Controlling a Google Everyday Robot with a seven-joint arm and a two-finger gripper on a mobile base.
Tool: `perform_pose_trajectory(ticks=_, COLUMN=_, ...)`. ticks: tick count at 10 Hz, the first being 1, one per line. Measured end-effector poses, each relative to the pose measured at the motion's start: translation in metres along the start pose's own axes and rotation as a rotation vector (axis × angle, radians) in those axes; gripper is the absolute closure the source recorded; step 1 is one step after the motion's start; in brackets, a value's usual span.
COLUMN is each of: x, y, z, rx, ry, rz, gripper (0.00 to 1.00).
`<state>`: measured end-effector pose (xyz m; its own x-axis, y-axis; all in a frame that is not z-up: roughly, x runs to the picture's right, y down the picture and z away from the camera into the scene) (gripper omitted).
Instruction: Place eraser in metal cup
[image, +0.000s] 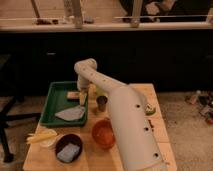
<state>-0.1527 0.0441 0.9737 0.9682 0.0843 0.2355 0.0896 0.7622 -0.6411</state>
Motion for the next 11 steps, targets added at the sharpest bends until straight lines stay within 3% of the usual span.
perform_pose_trajectory(ticks=2, x=0.002, y=-0.001, z=0.004, rx=-0.013, ry=0.006, rz=-0.002, gripper=0.28)
perform_pose_trajectory(ticks=3, x=0.001, y=0.001, z=0.005, rx=-0.029, ry=0.014, rz=-0.011, gripper=0.38)
perform_pose_trajectory(ticks=9, x=-0.036, y=-0.004, z=0.002, rx=-0.039, ry=0.051, rz=-0.090, gripper=0.97)
perform_pose_trajectory(ticks=11, x=-0.048, y=-0.004, z=-0.009, rx=-0.028, ry=0.054, rz=-0.122, gripper=1.00)
